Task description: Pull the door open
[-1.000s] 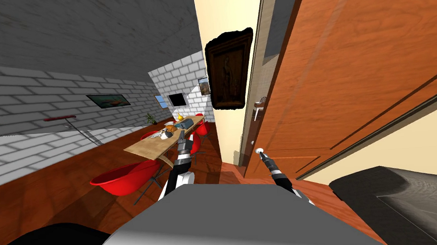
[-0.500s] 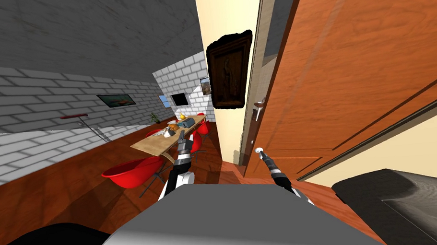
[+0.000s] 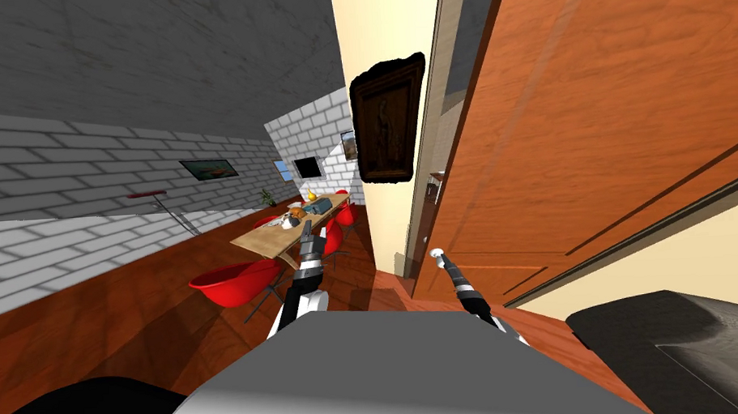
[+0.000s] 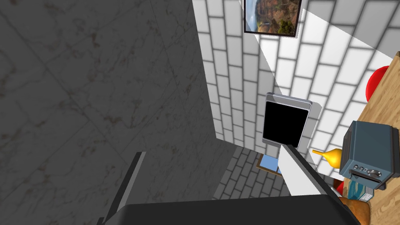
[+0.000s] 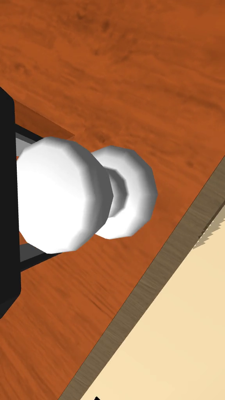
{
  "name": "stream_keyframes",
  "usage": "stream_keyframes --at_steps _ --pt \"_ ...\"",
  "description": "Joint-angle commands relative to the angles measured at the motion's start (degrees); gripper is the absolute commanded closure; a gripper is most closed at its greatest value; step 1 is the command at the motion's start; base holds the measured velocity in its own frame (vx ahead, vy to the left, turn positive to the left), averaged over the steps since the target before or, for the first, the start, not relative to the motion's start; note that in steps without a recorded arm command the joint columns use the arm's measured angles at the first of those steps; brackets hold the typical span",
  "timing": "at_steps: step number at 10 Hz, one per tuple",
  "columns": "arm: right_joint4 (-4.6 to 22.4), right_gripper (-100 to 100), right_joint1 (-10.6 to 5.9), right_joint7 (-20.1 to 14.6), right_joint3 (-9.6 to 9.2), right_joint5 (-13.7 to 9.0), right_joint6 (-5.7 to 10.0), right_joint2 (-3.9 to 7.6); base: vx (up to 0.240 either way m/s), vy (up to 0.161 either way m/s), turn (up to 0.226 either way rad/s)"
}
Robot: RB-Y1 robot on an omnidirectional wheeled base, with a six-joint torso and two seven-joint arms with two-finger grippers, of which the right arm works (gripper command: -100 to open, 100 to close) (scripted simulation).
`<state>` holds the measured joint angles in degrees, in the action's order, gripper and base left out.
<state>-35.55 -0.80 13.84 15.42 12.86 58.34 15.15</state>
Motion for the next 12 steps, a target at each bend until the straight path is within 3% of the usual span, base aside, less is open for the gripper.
stream_keyframes --at_steps 1,4,7,11,12 --pt "-0.66 100 0.11 -2.86 -1.44 -1.33 -0.20 -0.58 -0.041 -0.028 0.061" --pt "-0.66 100 -0.03 -5.91 -2.18 -2.74 -0.43 -0.53 -0.039 -0.024 0.050" --pt "-0.68 100 -0.33 -10.52 -3.68 -5.64 -0.92 -0.44 -0.040 -0.023 0.069" --pt "-0.68 100 -0.33 -10.68 -3.68 -5.64 -0.92 -0.44 -0.012 -0.005 0.004" --pt "-0.69 100 -0.48 -13.07 -4.43 -7.08 -1.17 -0.39 -0.026 -0.018 0.053"
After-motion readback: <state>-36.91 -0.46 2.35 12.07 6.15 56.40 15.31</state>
